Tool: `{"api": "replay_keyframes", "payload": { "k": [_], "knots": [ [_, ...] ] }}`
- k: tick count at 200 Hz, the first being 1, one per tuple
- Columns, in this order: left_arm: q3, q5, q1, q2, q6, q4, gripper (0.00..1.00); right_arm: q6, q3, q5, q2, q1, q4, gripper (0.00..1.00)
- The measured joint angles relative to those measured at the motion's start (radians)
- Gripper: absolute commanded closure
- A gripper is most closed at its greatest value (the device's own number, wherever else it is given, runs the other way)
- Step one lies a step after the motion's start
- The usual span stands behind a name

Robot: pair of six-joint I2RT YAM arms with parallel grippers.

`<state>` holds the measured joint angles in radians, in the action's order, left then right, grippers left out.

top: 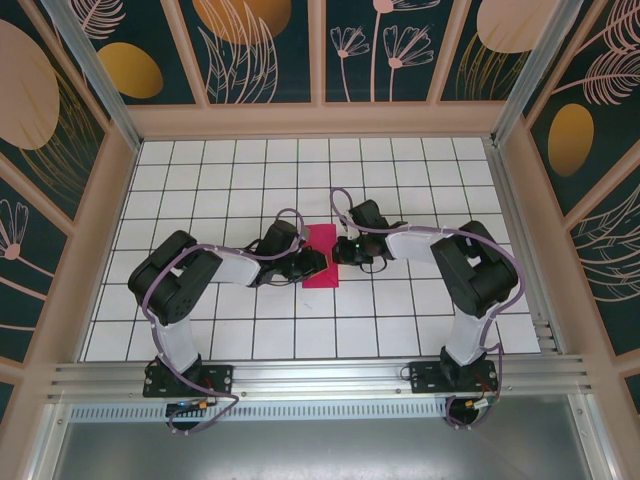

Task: Fold a paper plane with a square sheet of paper (pick it up from the middle)
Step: Fold the triangle a second time at the center of the table.

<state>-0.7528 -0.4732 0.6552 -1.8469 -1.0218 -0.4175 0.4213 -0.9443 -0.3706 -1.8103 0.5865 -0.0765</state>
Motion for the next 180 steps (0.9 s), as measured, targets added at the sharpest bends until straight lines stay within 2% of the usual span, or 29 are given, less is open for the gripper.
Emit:
{"api": "replay_keyframes", "payload": {
  "k": [14, 38, 78, 135, 180],
  "knots": [
    [-0.006, 0.01, 0.002, 0.0, 0.0, 0.013, 0.81, 0.013, 0.001, 0.007, 0.018, -0.003, -0.001, 0.77],
    [-0.012, 0.019, 0.005, 0.0, -0.001, 0.029, 0.82, 0.036, 0.027, 0.028, 0.103, -0.013, -0.001, 0.76],
    [-0.012, 0.03, 0.006, 0.0, -0.019, 0.029, 0.82, 0.057, 0.098, 0.019, 0.213, -0.01, 0.012, 0.86],
    [-0.01, 0.041, 0.006, 0.0, -0.059, 0.022, 0.82, 0.055, 0.137, -0.042, 0.204, 0.063, 0.004, 0.91],
    [-0.005, 0.046, 0.006, 0.0, -0.08, 0.009, 0.82, 0.044, 0.137, -0.062, 0.149, 0.08, 0.003, 0.94]
  ]
}}
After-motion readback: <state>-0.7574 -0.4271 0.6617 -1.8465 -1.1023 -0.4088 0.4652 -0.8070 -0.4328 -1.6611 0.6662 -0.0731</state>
